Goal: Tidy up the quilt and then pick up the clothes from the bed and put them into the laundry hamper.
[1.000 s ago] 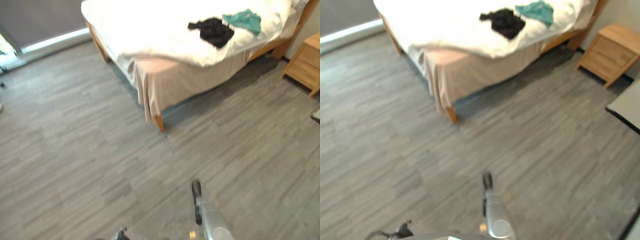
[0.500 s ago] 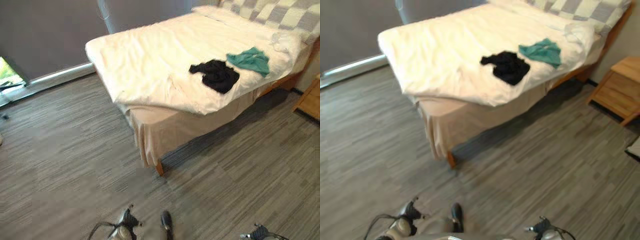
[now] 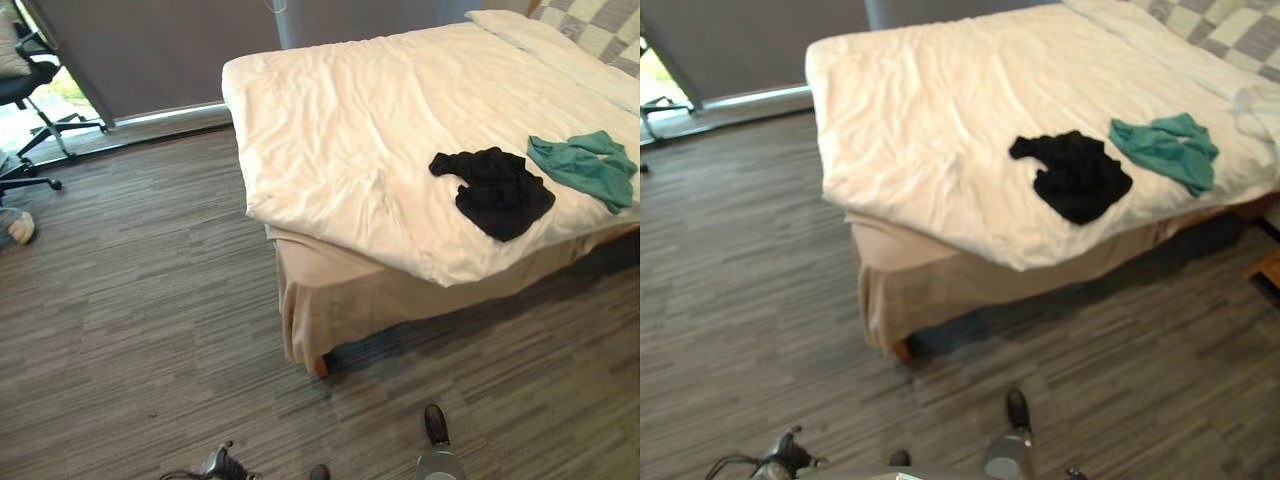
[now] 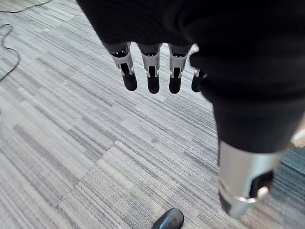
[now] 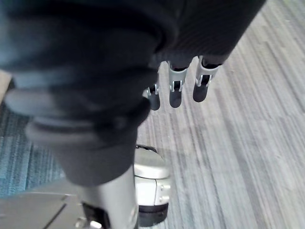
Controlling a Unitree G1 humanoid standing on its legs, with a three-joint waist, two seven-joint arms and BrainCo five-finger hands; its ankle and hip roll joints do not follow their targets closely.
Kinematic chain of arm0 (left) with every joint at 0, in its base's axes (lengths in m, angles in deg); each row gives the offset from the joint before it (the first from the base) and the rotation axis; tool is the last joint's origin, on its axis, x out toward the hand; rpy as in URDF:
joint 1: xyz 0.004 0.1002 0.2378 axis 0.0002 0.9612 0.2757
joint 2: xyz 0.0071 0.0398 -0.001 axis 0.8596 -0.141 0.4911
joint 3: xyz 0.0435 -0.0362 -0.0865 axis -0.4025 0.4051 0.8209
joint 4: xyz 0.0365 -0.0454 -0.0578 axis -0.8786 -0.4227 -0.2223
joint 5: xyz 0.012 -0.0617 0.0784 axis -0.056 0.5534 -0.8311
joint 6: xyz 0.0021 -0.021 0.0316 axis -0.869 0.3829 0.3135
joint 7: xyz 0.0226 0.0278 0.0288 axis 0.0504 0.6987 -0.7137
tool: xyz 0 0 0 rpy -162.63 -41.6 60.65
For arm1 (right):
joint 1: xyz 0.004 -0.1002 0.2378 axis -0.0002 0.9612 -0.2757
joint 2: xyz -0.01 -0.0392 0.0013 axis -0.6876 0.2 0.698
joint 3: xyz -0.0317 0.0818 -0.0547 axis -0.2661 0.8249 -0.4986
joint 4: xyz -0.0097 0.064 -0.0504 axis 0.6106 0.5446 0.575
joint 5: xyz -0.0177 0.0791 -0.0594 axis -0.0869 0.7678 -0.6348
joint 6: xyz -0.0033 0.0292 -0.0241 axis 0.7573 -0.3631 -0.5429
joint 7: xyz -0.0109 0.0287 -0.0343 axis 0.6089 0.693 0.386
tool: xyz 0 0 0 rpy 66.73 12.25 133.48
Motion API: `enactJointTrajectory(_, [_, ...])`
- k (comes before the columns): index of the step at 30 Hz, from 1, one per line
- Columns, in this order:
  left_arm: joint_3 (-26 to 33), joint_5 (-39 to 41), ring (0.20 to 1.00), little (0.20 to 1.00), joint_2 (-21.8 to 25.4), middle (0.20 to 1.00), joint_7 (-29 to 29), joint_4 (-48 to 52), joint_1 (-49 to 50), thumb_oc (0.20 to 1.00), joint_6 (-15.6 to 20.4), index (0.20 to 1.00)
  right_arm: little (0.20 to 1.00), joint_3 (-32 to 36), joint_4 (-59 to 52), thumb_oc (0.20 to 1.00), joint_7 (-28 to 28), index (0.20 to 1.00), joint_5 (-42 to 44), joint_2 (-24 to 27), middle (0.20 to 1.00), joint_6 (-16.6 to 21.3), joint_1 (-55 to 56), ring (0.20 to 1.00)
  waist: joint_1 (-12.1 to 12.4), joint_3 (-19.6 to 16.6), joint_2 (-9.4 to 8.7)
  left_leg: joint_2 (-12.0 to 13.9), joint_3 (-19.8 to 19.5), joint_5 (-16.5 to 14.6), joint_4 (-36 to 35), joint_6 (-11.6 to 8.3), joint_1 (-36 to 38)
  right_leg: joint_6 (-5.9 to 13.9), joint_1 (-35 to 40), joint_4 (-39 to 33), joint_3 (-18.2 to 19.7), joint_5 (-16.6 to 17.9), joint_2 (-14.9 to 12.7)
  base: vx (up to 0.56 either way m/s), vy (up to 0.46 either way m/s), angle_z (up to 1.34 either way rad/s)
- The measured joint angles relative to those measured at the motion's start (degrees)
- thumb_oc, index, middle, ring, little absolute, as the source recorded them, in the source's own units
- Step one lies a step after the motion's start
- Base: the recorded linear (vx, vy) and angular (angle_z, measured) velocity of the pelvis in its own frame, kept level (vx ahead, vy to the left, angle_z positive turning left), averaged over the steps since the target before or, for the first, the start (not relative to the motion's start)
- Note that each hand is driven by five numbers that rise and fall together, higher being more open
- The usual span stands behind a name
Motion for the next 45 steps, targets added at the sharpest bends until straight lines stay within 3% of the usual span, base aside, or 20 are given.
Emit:
enactJointTrajectory(2, [1.4,0.2,1.000,1.000,-2.2,1.000,0.3,0.4,2.2,1.000,0.5,1.000,1.000,-0.8,-2.5,1.000,0.0,1.000,-0.2,2.5,1.000,0.3,-0.4,1.000,0.2,-0.6,4.25,6.3,2.8,1.7,3.6,-1.86,-2.9,-2.93,0.5,-0.2,-3.3,-0.4,6.4,0.01,-0.320,0.40])
enactJointTrajectory(3, [1.7,0.3,1.000,1.000,-2.7,1.000,0.5,0.5,2.0,1.000,0.5,1.000,1.000,-0.4,-3.3,1.000,0.0,1.000,-0.2,2.8,1.000,0.5,-0.8,1.000,0.1,-0.7,4.47,7.3,2.9,3.4,5.7,-2.00,-4.8,-3.81,0.5,-0.2,-4.5,-0.9,7.2,0.07,-0.464,0.67])
enactJointTrajectory(4, [1.8,1.4,1.000,1.000,-3.3,1.000,0.6,0.4,0.2,1.000,0.4,1.000,1.000,0.1,-4.1,1.000,-0.1,1.000,-0.1,2.9,1.000,1.0,-1.3,1.000,-0.1,-0.2,3.35,8.7,5.7,6.8,9.4,-1.15,-7.5,-6.79,0.9,-0.2,-6.8,-0.6,7.1,0.03,-0.315,0.86])
enactJointTrajectory(5, [1.8,2.3,1.000,1.000,-3.8,1.000,0.5,0.6,-0.3,1.000,0.4,1.000,1.000,0.1,-5.1,1.000,-0.2,1.000,-0.1,3.8,1.000,1.6,-1.2,1.000,-0.3,0.4,2.31,10.1,12.4,9.7,12.2,-0.56,-8.6,-9.66,2.5,-0.3,-9.2,-2.1,7.3,0.03,-0.309,0.91])
enactJointTrajectory(6, [1.7,2.4,1.000,1.000,-4.0,1.000,0.5,0.8,-0.4,1.000,0.4,1.000,1.000,0.0,-5.1,1.000,-0.3,1.000,-0.1,4.0,1.000,1.8,-1.2,1.000,-0.8,0.8,1.61,11.4,16.5,9.7,13.0,-1.06,-8.7,-10.07,3.5,-0.2,-10.1,-2.3,7.3,0.03,-0.194,0.76])
enactJointTrajectory(7, [1.6,2.5,1.000,1.000,-3.6,1.000,0.7,1.8,-0.4,1.000,0.5,1.000,1.000,0.2,-4.9,1.000,-0.6,1.000,0.0,4.6,1.000,1.7,-1.5,1.000,-0.8,0.7,1.19,11.0,19.4,8.7,12.0,-2.57,-7.8,-11.02,4.5,-0.2,-10.7,-3.0,7.5,0.12,-0.158,0.38])
enactJointTrajectory(10, [4.5,7.9,1.000,1.000,-3.5,1.000,1.2,4.9,-0.8,1.000,0.9,1.000,1.000,0.3,-2.8,1.000,-1.4,1.000,-0.1,6.8,1.000,1.8,-3.4,1.000,-0.4,0.9,1.27,4.5,14.1,5.8,7.3,-3.79,-8.3,-11.17,4.2,-0.3,-11.3,-4.0,8.3,0.11,-0.097,0.08])
enactJointTrajectory(12, [10.1,14.2,1.000,1.000,-3.3,1.000,1.9,11.0,0.4,1.000,1.8,1.000,1.000,1.1,-2.3,1.000,-1.4,1.000,-0.2,7.1,1.000,1.7,-1.3,1.000,-1.6,0.9,1.88,4.7,16.3,6.9,4.2,-3.59,-7.7,-11.96,5.3,-0.3,-13.3,-4.9,9.9,0.07,-0.031,0.37])
enactJointTrajectory(15, [13.7,23.6,1.000,1.000,-1.0,1.000,3.1,28.5,3.7,1.000,3.2,1.000,1.000,3.1,-3.3,1.000,-1.3,1.000,-0.3,7.2,1.000,1.9,2.9,1.000,-1.6,1.6,4.29,4.9,14.4,9.8,2.4,-2.04,-7.8,-12.15,5.9,-0.3,-15.0,-5.1,12.7,0.06,-0.033,0.22])
enactJointTrajectory(17, [13.5,24.6,1.000,1.000,2.6,1.000,4.1,37.1,1.8,1.000,5.8,1.000,1.000,4.5,-2.7,1.000,-1.0,1.000,-0.3,7.0,1.000,1.3,7.3,1.000,-2.3,1.7,5.36,5.2,15.7,9.8,1.8,-1.43,-8.1,-12.60,5.6,-0.3,-16.8,-5.8,13.3,0.06,-0.028,0.49])
enactJointTrajectory(19, [13.4,22.3,1.000,1.000,11.4,1.000,5.8,47.7,0.4,1.000,5.6,1.000,1.000,4.1,-2.9,1.000,-0.5,1.000,-0.3,7.1,1.000,1.7,7.9,1.000,-2.0,2.8,6.38,5.9,15.4,6.6,-0.2,-0.86,-8.4,-12.01,3.0,1.2,-15.5,-5.5,14.3,0.03,-0.016,-0.23])
enactJointTrajectory(22, [13.7,15.0,1.000,1.000,23.2,1.000,8.6,51.6,-8.9,1.000,6.2,1.000,1.000,4.1,-3.0,1.000,0.7,1.000,-0.2,6.2,1.000,2.5,8.8,1.000,-1.9,3.6,5.12,3.9,16.8,6.3,-0.4,-0.14,-9.2,-10.35,1.2,1.2,-13.5,-4.3,12.4,-0.02,0.013,-0.18])
enactJointTrajectory(25, [7.0,7.1,1.000,1.000,31.6,1.000,11.1,49.5,-22.4,1.000,6.2,1.000,1.000,2.4,-3.5,1.000,1.3,1.000,-0.1,6.3,1.000,3.0,7.8,1.000,-2.5,4.3,4.14,2.2,18.8,6.1,-0.4,0.42,-10.7,-8.75,-1.5,1.1,-11.5,-3.2,10.8,-0.17,0.064,-0.29])
enactJointTrajectory(27, [-9.6,-1.2,1.000,1.000,37.1,1.000,12.3,40.8,-42.0,1.000,4.1,1.000,1.000,0.1,-6.4,1.000,1.7,1.000,0.0,7.0,1.000,4.7,5.2,1.000,-3.6,5.3,3.83,0.9,21.5,7.9,0.0,2.19,-15.8,-6.87,-8.4,2.8,-8.8,-1.5,9.8,-0.11,0.041,-0.50])
enactJointTrajectory(33, [-28.4,-8.1,1.000,1.000,31.7,1.000,10.8,18.9,-65.7,1.000,1.3,1.000,1.000,-2.2,-14.5,1.000,0.8,1.000,0.7,8.2,1.000,5.6,2.5,1.000,-11.9,10.5,2.34,0.4,24.9,8.2,0.0,2.38,-20.2,-7.62,-13.8,1.2,-6.3,1.3,9.7,-0.04,0.015,-0.30])
enactJointTrajectory(38, [-38.6,-14.8,1.000,1.000,30.6,1.000,8.9,12.6,-72.6,1.000,0.9,1.000,1.000,-3.2,-17.8,1.000,0.9,1.000,3.4,9.0,1.000,7.7,2.2,1.000,-14.1,14.7,3.08,1.1,25.0,8.1,0.0,1.94,-20.4,-8.49,-14.1,0.0,-5.3,2.3,10.6,0.02,0.026,-0.20])
enactJointTrajectory(41, [-39.8,-19.2,1.000,1.000,29.9,1.000,7.8,11.5,-73.5,1.000,0.3,1.000,1.000,-3.8,-17.2,1.000,0.9,1.000,5.0,9.1,1.000,8.2,1.6,1.000,-14.0,15.4,3.53,1.3,24.6,8.1,0.0,1.92,-20.4,-8.69,-14.3,0.0,-5.2,2.1,10.8,0.03,0.012,-0.06])
enactJointTrajectory(42, [-41.6,-21.9,0.467,0.467,29.3,0.467,7.5,11.3,-73.5,0.467,0.2,0.467,1.000,-4.1,-16.0,1.000,1.0,1.000,6.3,9.0,1.000,8.6,1.4,1.000,-13.9,15.5,3.69,1.3,24.1,8.1,0.0,1.92,-20.2,-8.73,-14.0,0.0,-5.3,2.1,10.8,0.07,0.046,0.05])
enactJointTrajectory(43, [-41.8,-23.1,0.200,0.200,28.6,0.200,7.4,11.1,-73.3,0.200,0.1,0.200,1.000,-4.3,-15.4,1.000,1.0,1.000,7.1,9.0,1.000,8.8,1.1,1.000,-13.8,15.5,3.70,1.3,24.1,8.1,0.0,1.92,-20.0,-8.74,-13.7,0.0,-5.4,2.1,10.7,0.08,0.057,0.09])
enactJointTrajectory(45, [-43.8,-26.8,0.200,0.200,26.3,0.200,6.6,11.5,-70.9,0.200,0.1,0.200,1.000,-4.4,-13.5,1.000,1.1,1.000,7.2,9.1,1.000,8.8,0.3,1.000,-13.7,15.5,3.73,1.1,23.9,8.0,0.0,1.77,-18.5,-9.04,-12.0,0.0,-5.7,1.8,10.6,0.02,0.019,0.08])
